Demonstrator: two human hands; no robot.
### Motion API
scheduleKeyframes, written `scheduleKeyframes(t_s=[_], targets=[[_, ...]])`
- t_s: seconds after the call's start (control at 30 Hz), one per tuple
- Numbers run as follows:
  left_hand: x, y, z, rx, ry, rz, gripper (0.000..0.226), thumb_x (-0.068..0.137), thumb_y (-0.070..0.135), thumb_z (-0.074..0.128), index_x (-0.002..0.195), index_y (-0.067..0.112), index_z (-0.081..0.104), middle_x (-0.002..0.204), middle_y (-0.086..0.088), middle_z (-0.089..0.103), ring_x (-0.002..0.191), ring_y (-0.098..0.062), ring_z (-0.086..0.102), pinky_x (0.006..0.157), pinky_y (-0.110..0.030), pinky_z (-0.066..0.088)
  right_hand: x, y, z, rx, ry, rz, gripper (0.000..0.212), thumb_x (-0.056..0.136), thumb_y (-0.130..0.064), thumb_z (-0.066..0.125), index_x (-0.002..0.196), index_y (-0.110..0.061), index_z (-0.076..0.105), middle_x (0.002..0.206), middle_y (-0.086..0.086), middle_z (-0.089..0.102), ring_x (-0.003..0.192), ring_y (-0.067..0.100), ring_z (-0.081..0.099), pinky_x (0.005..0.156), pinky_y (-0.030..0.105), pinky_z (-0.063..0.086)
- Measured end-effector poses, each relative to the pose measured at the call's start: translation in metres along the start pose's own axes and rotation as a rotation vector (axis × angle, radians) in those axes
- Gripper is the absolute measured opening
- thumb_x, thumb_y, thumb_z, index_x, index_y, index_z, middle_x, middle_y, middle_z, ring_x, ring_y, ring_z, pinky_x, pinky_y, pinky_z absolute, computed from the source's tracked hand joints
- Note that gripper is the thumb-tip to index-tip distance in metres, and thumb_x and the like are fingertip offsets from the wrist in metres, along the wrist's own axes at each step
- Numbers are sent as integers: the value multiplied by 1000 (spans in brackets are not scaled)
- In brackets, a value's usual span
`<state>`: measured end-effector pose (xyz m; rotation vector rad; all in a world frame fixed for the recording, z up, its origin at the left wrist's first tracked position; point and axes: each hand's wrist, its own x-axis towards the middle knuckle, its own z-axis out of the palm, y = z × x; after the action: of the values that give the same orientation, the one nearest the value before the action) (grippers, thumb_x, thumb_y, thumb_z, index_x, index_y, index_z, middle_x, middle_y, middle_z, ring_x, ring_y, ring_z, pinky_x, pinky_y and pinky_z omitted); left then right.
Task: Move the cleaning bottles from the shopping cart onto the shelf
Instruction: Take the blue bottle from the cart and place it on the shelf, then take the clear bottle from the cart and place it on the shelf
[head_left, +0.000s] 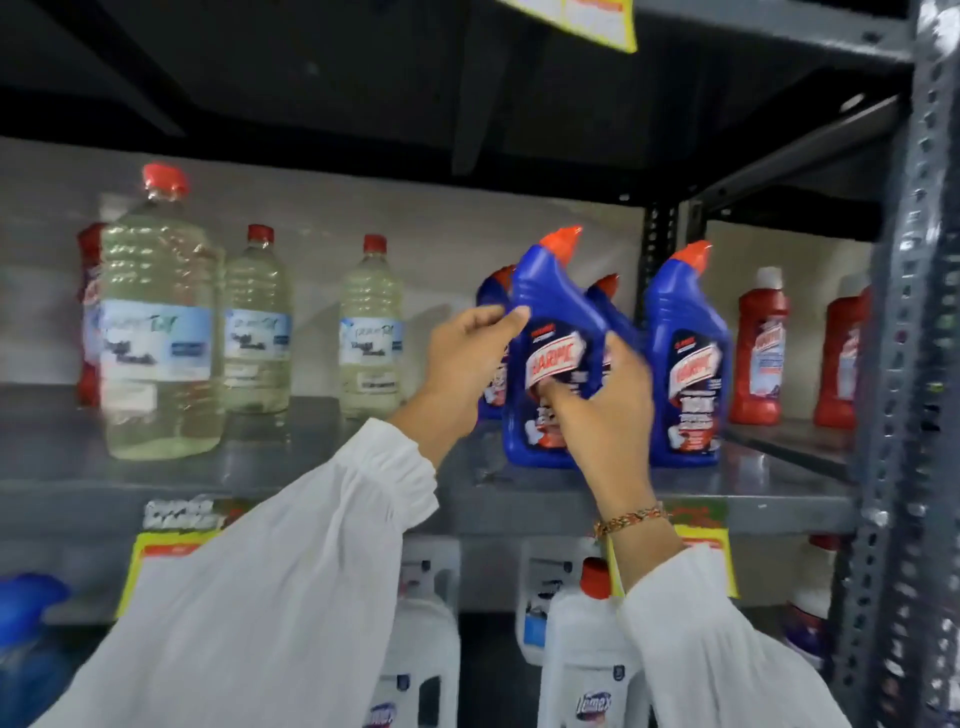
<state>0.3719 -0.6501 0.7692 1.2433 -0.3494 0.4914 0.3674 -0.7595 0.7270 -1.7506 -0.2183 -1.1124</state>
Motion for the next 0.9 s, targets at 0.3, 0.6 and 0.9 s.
scheduleKeyframes(t_s=[0.3, 0.6, 0.9], targets=[[-94, 21, -246, 481, 555, 750, 10, 84, 24, 57, 83, 33, 61, 80, 5, 68, 80, -15, 67, 78, -29, 54, -170, -94, 157, 86, 14, -679, 19, 79, -8, 61, 95, 0, 68, 120, 22, 61, 124, 42, 46, 109, 34, 30], [-343, -9, -633, 1033, 1156, 60, 3, 85, 21, 60, 86, 22, 63, 76, 10, 64, 70, 15, 57, 66, -12, 45, -540, -208, 369, 382, -1220, -627, 35, 74, -22, 50, 100, -8, 68, 111, 13, 66, 108, 32, 60, 94, 32, 39], [-651, -99, -799, 653, 1681, -1138, 31, 80, 31, 55, 73, 5, 71, 70, -20, 63, 73, -22, 60, 63, -30, 39, -888, -193, 429, -234, -2608, -249, 9, 86, -21, 61, 81, -14, 62, 85, 13, 62, 86, 25, 52, 70, 27, 37]])
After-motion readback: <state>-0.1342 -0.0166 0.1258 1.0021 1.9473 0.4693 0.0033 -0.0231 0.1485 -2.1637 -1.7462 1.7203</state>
